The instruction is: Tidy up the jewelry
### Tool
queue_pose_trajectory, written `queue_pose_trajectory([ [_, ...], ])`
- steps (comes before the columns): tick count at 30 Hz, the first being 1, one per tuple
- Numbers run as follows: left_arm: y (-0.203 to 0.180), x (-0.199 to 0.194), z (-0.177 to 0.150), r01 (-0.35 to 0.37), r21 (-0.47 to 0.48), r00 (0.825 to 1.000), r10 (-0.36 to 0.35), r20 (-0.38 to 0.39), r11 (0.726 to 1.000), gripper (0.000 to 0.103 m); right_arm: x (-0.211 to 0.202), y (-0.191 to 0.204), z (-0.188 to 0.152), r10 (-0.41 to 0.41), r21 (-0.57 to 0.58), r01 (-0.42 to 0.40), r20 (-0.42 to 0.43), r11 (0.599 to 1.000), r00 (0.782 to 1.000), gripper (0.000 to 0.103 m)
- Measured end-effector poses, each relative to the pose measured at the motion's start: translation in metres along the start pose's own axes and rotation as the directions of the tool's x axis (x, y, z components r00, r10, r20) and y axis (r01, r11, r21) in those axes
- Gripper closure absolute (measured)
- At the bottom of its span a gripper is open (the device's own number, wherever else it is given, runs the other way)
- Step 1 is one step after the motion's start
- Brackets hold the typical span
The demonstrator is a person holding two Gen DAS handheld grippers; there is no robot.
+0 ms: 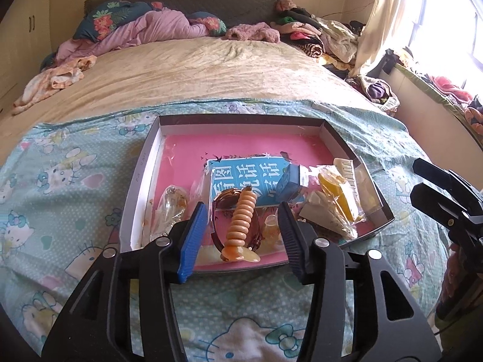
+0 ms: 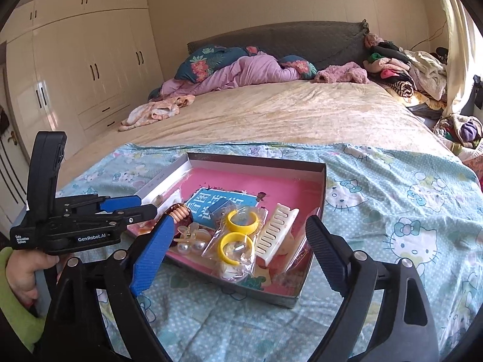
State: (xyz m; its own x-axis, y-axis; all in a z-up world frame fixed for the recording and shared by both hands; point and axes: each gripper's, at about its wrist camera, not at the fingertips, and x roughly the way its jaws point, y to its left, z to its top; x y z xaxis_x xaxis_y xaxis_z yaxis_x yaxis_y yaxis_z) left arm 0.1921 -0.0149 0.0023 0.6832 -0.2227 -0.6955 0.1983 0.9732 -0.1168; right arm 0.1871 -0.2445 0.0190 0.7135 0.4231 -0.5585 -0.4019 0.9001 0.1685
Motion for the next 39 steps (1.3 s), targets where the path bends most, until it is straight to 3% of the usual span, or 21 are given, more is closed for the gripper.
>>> queue_pose_trajectory([
  [2,-0.002,-0.011,0.000,-0.007,0.000,1.000,0.007,0.016,1.000,0.047,-0.009,0.004,0.000,0.003,-0.009,-0.003,0.011,1.000,1.000,0.015],
  [5,-0.005,-0.027,-0.002,-0.015,0.002,0.999,0.015,0.040,1.000,0.041,-0.024,0.011,0.000,0.000,-0.025,0.001,0.037,1.000,0.999,0.006],
  [7,-0.007,-0.037,-0.004,-0.027,0.004,0.998,0.027,0.052,1.000,0.038,-0.032,0.016,0.001,0.005,-0.031,-0.003,0.051,1.000,0.999,0.005],
  [14,-0.018,-0.076,-0.020,-0.039,-0.004,0.992,0.040,0.117,0.999,0.010,-0.060,0.034,-0.008,0.014,-0.053,-0.011,0.069,0.999,0.997,0.005],
  [21,-0.019,-0.104,-0.055,-0.055,-0.022,0.989,0.058,0.135,0.998,0.010,-0.080,0.054,-0.036,0.026,-0.066,-0.022,0.065,0.998,0.998,0.005],
  [27,-0.015,-0.116,-0.078,-0.045,-0.059,0.991,0.052,0.125,0.997,0.010,-0.079,0.065,-0.058,0.006,-0.096,-0.005,0.013,0.995,1.000,0.005],
  [39,-0.014,-0.124,-0.093,-0.039,-0.078,0.992,0.048,0.116,0.996,0.010,-0.081,0.077,-0.071,0.013,-0.085,-0.015,-0.023,0.996,1.000,0.005],
])
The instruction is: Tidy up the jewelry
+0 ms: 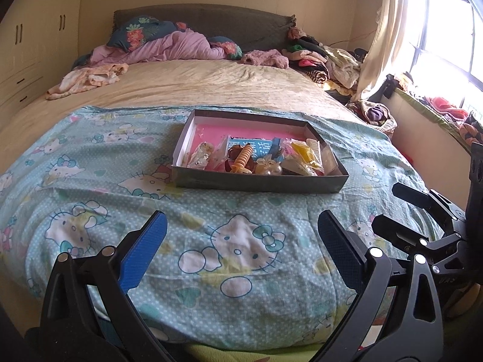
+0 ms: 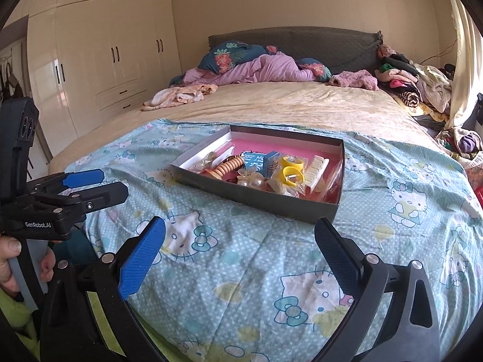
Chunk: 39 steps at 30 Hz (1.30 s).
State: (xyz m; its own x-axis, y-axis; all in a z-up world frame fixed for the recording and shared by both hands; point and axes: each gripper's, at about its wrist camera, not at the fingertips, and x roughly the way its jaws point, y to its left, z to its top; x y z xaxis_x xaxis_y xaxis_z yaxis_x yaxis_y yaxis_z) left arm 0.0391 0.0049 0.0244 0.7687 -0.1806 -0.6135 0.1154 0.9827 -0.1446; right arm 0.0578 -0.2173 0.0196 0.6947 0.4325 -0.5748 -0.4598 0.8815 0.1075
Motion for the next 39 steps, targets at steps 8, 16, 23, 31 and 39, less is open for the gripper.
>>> queue_pose_trajectory([
  [8,0.0007,-0.0022,-0.0005,-0.006,-0.006,1.000,0.006,0.000,1.000,0.010,0.0000,-0.0013,-0.0004,0.003,0.006,-0.003,-0.020,1.000,1.000,0.005],
  [16,-0.0001,-0.0043,0.0001,-0.018,-0.005,1.000,0.018,0.004,1.000,0.010,0.0004,-0.0017,-0.0006,0.003,0.011,-0.003,-0.023,1.000,1.000,0.005],
  [23,0.0005,-0.0052,0.0000,-0.020,-0.005,1.000,0.020,0.002,1.000,0.010,-0.0001,-0.0019,-0.0006,0.003,0.009,-0.003,-0.025,1.000,1.000,0.005],
  [31,0.0027,-0.0061,-0.0013,-0.025,-0.005,1.000,0.025,-0.002,1.000,0.010,0.0000,-0.0014,-0.0007,0.004,0.007,-0.004,-0.025,1.000,1.000,0.005],
  [39,0.0032,-0.0059,-0.0030,-0.027,-0.005,1.000,0.027,-0.008,1.000,0.010,0.0002,-0.0015,-0.0013,0.004,0.005,-0.004,-0.027,1.000,1.000,0.005],
])
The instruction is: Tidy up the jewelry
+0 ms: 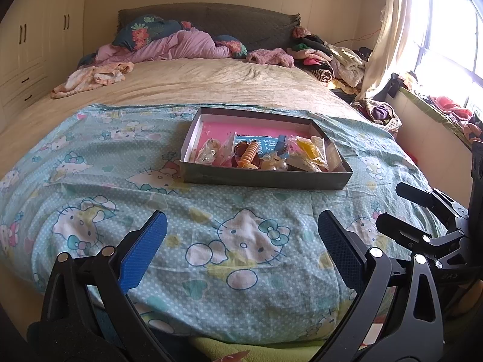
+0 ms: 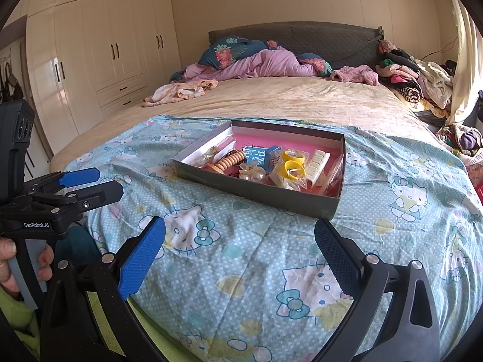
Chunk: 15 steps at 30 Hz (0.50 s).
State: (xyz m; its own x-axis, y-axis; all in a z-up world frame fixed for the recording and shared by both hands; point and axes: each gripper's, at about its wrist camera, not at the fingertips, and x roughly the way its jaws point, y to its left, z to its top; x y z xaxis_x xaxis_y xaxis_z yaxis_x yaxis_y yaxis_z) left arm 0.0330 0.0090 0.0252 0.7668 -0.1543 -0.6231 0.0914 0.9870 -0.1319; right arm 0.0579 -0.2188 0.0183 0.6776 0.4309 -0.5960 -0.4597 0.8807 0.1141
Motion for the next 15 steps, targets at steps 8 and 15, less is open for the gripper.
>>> queue_pose_trajectory([
  [8,0.0010,-0.0001,-0.0016,-0.005,0.002,1.000,0.005,-0.004,1.000,0.010,-0.0005,0.0008,-0.0001,0.003,-0.003,-0.003,0.001,1.000,1.000,0.005],
  [15,0.0010,0.0006,-0.0030,-0.012,0.001,1.000,0.012,-0.005,1.000,0.009,-0.0012,0.0018,0.0006,0.002,-0.005,-0.002,0.002,1.000,1.000,0.005],
])
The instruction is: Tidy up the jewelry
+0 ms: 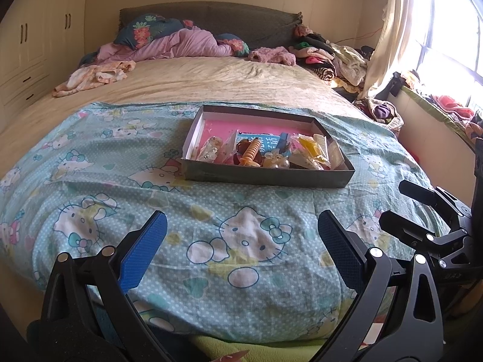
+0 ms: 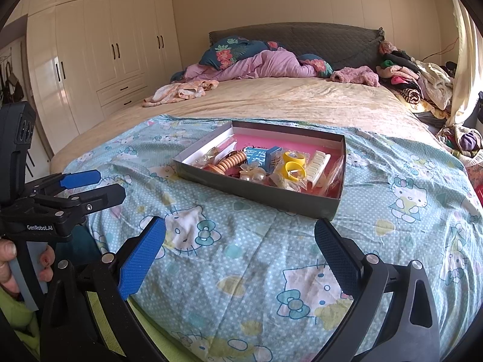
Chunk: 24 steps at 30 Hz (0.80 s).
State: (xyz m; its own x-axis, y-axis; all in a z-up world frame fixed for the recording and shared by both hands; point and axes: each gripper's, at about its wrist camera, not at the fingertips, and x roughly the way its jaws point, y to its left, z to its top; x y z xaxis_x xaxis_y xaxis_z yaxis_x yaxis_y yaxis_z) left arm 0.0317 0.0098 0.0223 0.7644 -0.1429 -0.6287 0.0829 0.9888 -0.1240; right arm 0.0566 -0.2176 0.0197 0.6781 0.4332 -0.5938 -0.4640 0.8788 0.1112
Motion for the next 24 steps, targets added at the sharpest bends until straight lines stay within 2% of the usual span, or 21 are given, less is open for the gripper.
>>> queue_pose_trajectory([
  [16,-0.0013,0.0033,-0.0045,-0.015,0.000,1.000,0.015,-0.014,1.000,0.010,0.0001,0.0007,-0.0001,0.001,0.000,-0.001,-0.005,1.000,1.000,0.005],
  [24,-0.0044,0.0052,-0.0055,0.004,0.021,1.000,-0.003,-0.028,1.000,0.009,0.0020,0.0006,-0.0004,-0.004,-0.005,0.004,-0.018,1.000,1.000,0.005],
])
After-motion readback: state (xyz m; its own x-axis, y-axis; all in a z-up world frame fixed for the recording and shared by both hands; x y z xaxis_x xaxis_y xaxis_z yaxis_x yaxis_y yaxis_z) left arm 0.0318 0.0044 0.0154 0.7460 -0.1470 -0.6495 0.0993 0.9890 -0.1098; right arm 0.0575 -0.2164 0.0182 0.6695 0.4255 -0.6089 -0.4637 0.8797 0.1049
